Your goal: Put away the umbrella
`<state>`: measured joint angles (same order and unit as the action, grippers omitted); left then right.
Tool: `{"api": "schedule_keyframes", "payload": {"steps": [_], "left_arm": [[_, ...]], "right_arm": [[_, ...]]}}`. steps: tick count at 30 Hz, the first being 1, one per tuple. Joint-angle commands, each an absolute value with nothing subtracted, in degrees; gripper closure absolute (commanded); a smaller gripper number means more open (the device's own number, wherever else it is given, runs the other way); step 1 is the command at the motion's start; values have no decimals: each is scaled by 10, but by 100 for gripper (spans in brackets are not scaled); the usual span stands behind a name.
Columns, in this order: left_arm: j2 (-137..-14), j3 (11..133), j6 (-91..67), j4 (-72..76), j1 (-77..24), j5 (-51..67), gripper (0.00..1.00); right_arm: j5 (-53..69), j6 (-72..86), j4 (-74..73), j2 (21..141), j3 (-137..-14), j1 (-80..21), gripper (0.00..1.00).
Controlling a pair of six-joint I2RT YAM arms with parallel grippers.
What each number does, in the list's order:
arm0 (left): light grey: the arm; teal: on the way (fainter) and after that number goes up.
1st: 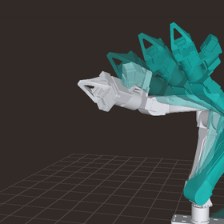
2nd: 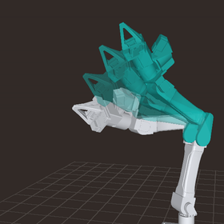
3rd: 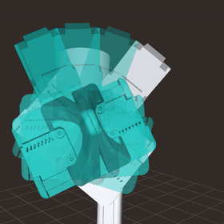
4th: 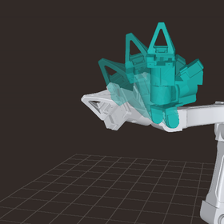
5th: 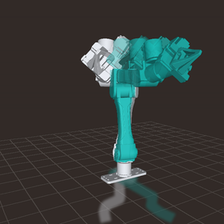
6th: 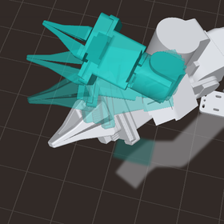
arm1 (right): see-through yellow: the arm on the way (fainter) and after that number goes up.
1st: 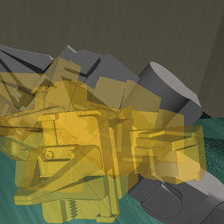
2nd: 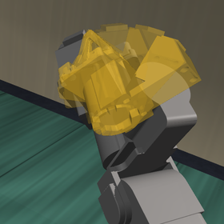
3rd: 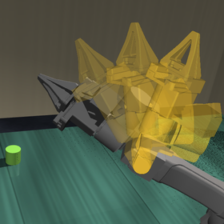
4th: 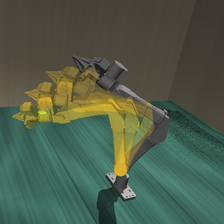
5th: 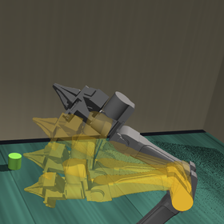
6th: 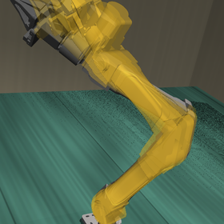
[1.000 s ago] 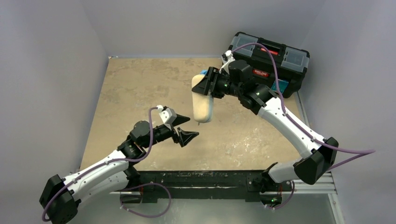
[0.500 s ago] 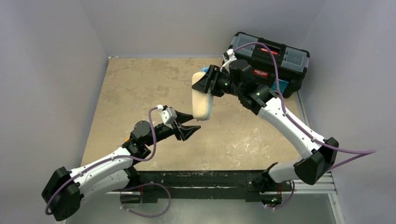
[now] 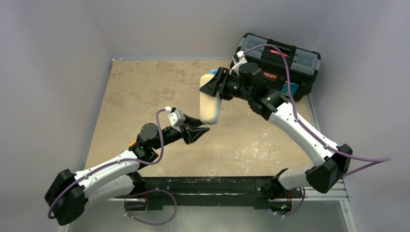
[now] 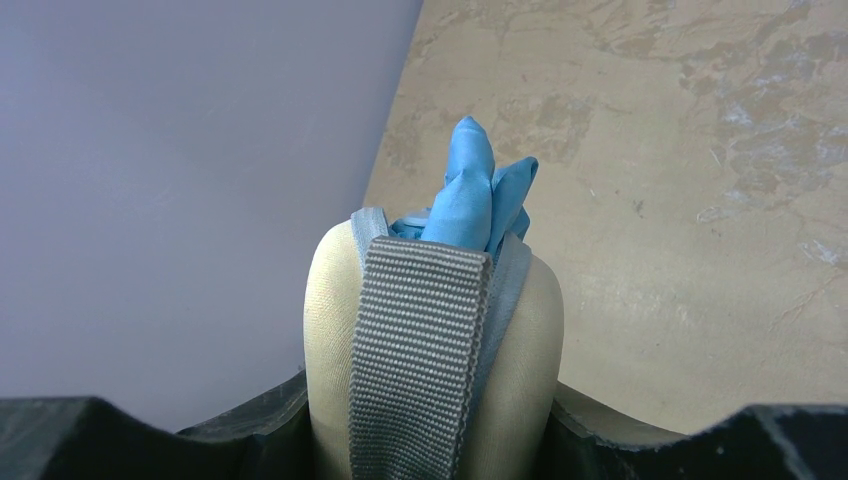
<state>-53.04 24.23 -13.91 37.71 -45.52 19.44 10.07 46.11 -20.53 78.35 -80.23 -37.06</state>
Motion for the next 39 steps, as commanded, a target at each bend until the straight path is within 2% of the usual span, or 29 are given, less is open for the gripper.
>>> {"api": "schedule_keyframes", "payload": {"steps": [1,3,8,10,12,13,18,25,33,39], "left_arm": [[-532,272,-146,421,-459,212,66],[-533,273,-146,422,-458,213,72],[-541,269,-152,436,-458,218,74],[-544,270,-154,442,-458,221,82],[-547,271,-158,444,-458,218,98],[-546,271,-159,445,-458,215,100],[-529,272,-157,409,-458,176,100],[-485,263,-116,320,-458,65,100],[-464,259,-88,287,-458,32,100],[-437,295,-43,206,-457,7,100]], "right_arm": [[96,473,-149,759,-807,-370,100],[96,472,-145,758,-804,-370,100],[96,472,-140,758,-793,-370,100],[96,472,-139,758,-790,-370,100],[96,472,-137,758,-788,-370,100],[96,472,-138,757,-787,-370,100],[113,473,-130,748,-782,-369,100],[186,464,-120,724,-761,-364,100],[262,462,-127,729,-754,-358,100],[312,431,-163,753,-756,-356,100]]}}
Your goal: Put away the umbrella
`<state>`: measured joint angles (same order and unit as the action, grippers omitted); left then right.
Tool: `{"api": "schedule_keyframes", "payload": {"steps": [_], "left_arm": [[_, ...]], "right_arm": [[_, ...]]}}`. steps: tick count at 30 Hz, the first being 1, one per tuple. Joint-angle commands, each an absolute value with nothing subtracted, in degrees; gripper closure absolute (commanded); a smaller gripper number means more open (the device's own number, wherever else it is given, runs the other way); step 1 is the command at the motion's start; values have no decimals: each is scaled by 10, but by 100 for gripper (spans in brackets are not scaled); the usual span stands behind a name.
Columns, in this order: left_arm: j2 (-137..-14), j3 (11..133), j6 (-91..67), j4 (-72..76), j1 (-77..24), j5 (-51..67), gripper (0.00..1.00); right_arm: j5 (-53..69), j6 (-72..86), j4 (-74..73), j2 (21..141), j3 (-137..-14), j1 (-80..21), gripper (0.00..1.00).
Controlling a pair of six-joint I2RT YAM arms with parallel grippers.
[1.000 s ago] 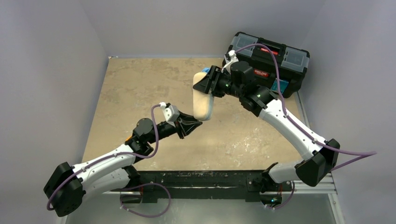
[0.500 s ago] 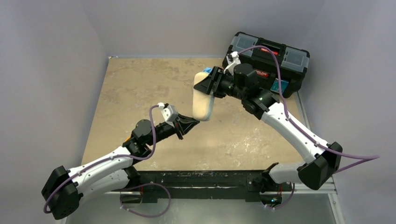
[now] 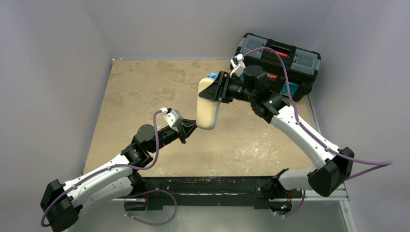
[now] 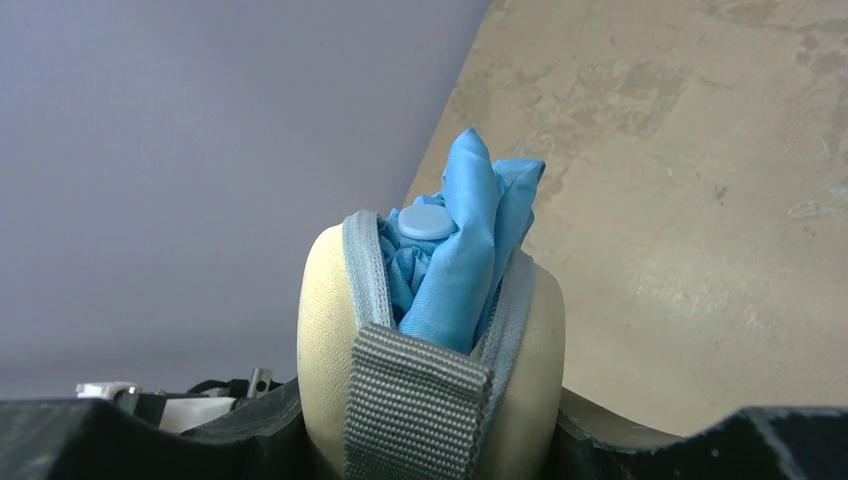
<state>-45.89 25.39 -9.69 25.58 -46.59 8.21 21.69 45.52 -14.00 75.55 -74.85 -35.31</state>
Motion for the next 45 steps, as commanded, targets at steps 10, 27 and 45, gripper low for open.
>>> {"api": "schedule_keyframes", "payload": {"steps": [10,27,45], "left_arm": [[-405,328,18,123,-458,-14,100],[-392,426,62,5,-457,-57,100],[-398,505,-39,-107,-455,-99,72]], "right_arm": [[390,386,-190,784,-741,-356,100],[527,291,-244,804,-685,-357,100],[622,406,39,766,-590,-367,100]]}}
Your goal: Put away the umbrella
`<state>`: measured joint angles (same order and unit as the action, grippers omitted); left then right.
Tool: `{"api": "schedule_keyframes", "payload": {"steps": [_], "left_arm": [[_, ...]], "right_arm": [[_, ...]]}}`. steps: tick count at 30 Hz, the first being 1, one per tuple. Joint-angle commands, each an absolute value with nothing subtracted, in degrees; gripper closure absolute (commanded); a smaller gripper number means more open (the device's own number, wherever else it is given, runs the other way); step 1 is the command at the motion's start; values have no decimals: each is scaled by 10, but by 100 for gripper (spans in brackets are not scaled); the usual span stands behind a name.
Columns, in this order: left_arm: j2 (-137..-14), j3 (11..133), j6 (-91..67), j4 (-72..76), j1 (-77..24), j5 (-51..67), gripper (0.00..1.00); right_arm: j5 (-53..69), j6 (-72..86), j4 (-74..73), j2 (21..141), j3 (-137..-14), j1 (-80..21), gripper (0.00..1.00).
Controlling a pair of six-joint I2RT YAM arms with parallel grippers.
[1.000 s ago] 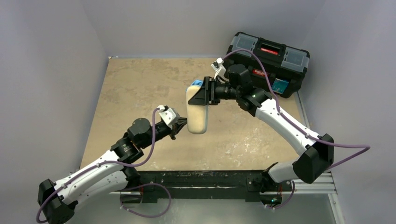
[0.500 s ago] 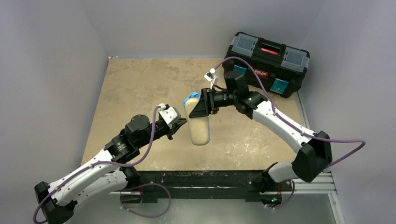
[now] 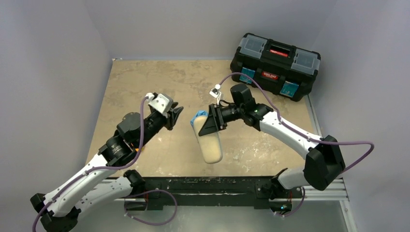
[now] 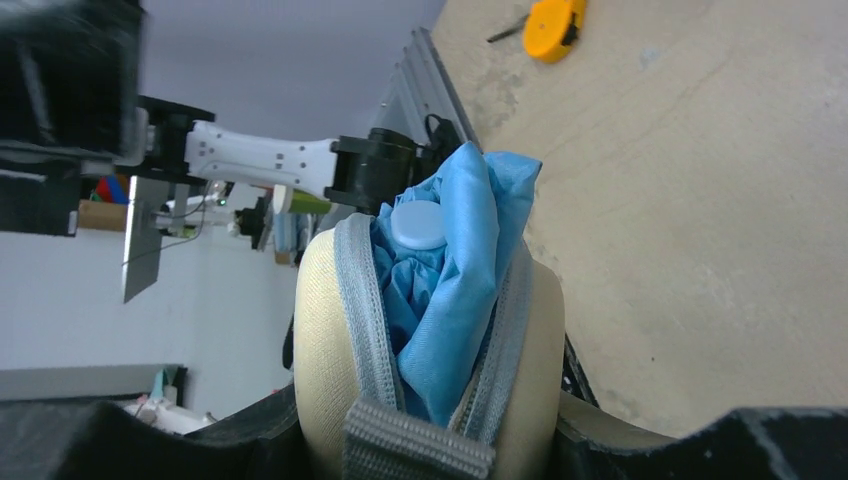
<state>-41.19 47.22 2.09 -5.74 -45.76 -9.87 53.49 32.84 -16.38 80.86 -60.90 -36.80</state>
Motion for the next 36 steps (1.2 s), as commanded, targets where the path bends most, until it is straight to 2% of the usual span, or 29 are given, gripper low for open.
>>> {"api": "schedule_keyframes", "payload": {"steps": [1,3,5,8,11,15,17,19,22,36], "left_arm": [[-393,510,-62,-128,-456,-99,62],[-382,526,-116,-181,-456,-103,54],[-369,546,-148,-224,-447,-58,53],[-363,591,-202,-294,-429,-5,59],[-362,628,-231,-341,-422,18,64],[-350,628,-263,-317,-419,88,65],[-355,628,-280,-304,-419,120,71],[-365,627,-302,-279,-420,151,81],[-380,628,-320,-252,-419,175,86],[-432,645,-361,-172,-419,224,95]], "right_arm": [[633,431,87,765,-581,-367,100],[654,489,190,766,-568,-367,100],[670,529,274,766,-562,-365,100],[686,598,421,764,-553,-365,100],[694,639,491,764,-554,-365,100],[687,684,568,760,-553,-365,100],[686,714,611,759,-550,-365,100],[683,732,633,758,-550,-366,100],[685,742,641,761,-555,-365,100],[682,755,648,773,-571,-366,100]]}}
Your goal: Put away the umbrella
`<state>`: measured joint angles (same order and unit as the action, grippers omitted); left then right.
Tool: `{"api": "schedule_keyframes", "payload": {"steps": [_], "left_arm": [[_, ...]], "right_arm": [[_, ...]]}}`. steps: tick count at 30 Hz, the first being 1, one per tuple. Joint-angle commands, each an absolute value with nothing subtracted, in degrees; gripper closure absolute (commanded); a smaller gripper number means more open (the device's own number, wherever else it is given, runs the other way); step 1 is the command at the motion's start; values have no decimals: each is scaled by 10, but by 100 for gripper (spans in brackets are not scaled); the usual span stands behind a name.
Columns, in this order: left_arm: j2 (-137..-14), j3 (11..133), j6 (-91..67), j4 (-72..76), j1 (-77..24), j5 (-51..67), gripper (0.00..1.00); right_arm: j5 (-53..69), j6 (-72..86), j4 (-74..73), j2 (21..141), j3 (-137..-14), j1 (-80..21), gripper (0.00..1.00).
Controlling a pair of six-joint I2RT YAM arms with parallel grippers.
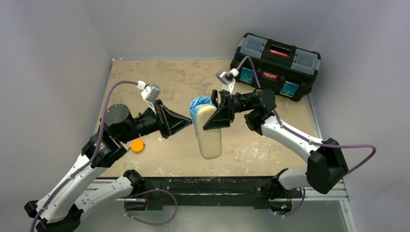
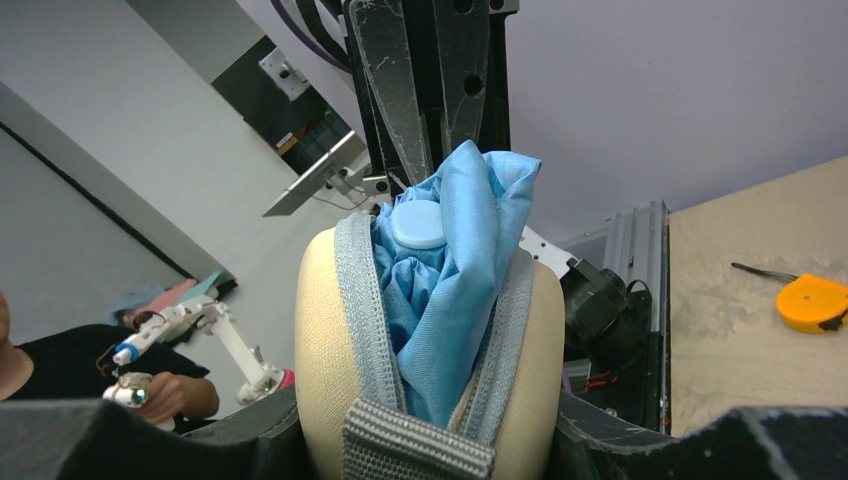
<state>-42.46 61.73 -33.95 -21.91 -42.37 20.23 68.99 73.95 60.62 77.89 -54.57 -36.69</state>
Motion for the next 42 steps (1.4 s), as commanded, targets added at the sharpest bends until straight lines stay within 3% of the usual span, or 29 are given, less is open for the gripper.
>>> {"api": "schedule_keyframes", "payload": {"steps": [1,17,23,27,37,42], "left_arm": [[-435,647,-361,-170,-419,224,95],[-462,676,-363,-167,-419,224,100],[-481,682,-356,-183,-422,207,100],[-498,684,-342,-200,-430,188,100],[-548,681,-335,-196,-450,178,100],[-568,677,-334,-184,-453,178,100]], "right_arm": [[682,755,648,775,-573,-366,100],[690,765,641,809,-608,-379,100],[680,648,446,814,-658,-404,69],[660,519,269,815,-716,-432,63],[658,519,237,870,-806,-505,43],[654,511,212,899,-848,-554,40]]}}
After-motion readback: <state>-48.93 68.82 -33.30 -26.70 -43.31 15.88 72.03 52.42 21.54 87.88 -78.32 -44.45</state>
